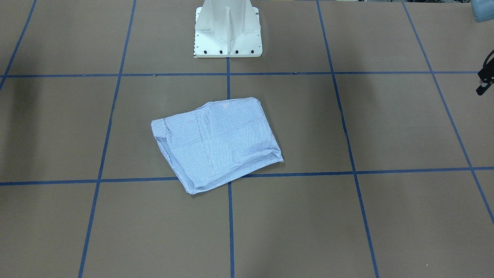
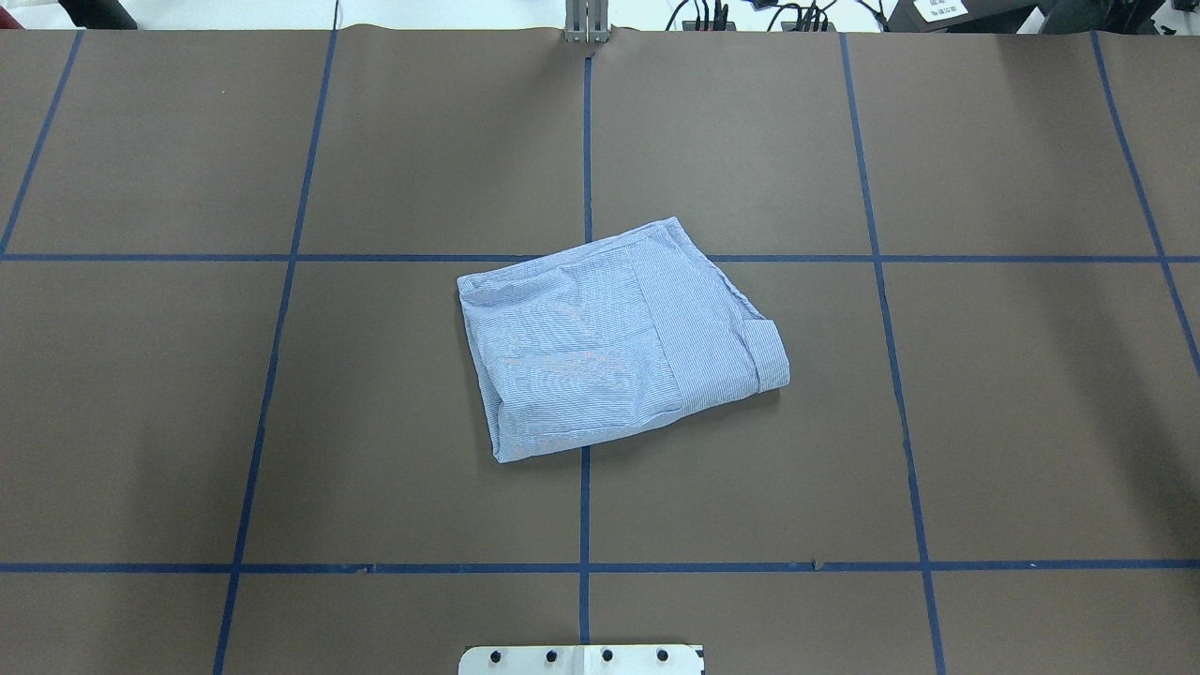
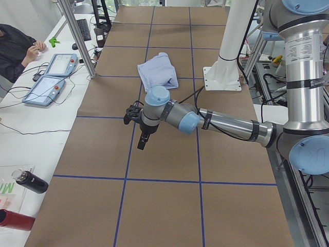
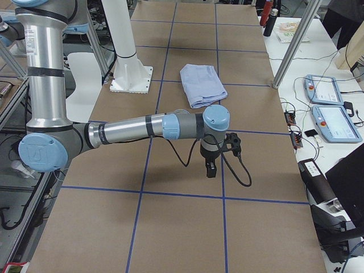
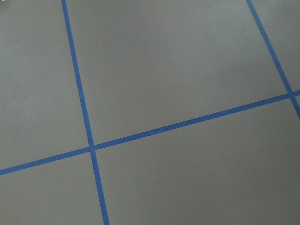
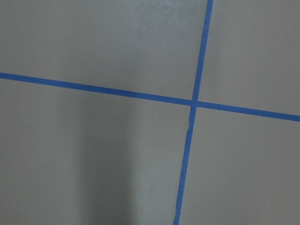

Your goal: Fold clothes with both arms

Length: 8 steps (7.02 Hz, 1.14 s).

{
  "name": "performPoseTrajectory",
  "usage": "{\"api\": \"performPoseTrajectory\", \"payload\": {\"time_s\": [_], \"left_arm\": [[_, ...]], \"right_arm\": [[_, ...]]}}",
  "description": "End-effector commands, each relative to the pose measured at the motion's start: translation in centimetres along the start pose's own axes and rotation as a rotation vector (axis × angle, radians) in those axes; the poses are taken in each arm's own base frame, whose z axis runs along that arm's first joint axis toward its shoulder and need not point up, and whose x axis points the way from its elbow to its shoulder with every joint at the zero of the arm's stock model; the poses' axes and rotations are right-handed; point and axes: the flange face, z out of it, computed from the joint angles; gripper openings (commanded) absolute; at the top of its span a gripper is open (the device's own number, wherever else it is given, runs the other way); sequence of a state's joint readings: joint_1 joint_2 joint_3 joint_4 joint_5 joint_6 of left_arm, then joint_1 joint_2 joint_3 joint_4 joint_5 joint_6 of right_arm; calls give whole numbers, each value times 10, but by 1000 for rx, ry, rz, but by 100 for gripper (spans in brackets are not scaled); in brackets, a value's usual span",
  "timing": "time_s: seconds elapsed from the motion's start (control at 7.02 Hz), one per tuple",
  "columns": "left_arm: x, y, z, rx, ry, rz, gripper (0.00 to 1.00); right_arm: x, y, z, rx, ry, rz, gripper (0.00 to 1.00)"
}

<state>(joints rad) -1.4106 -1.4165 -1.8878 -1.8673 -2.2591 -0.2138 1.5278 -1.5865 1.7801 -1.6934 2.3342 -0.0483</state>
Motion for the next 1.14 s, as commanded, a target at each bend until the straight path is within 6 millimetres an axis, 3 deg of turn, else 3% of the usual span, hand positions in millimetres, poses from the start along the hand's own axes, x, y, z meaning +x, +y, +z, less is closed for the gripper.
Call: {"api": "performPoseTrajectory", "payload": {"time_s": [0.0, 0.28, 1.0], "left_arm": [[-62, 23, 29, -61, -70, -91, 99], [-81, 36, 33, -99, -70, -13, 99], [-98, 47, 25, -203, -72, 2, 99]], "right_arm": [[34, 42, 9, -21, 5, 71, 100], [45, 60, 17, -41, -2, 119, 100], [48, 60, 21, -51, 1, 131, 100]]}}
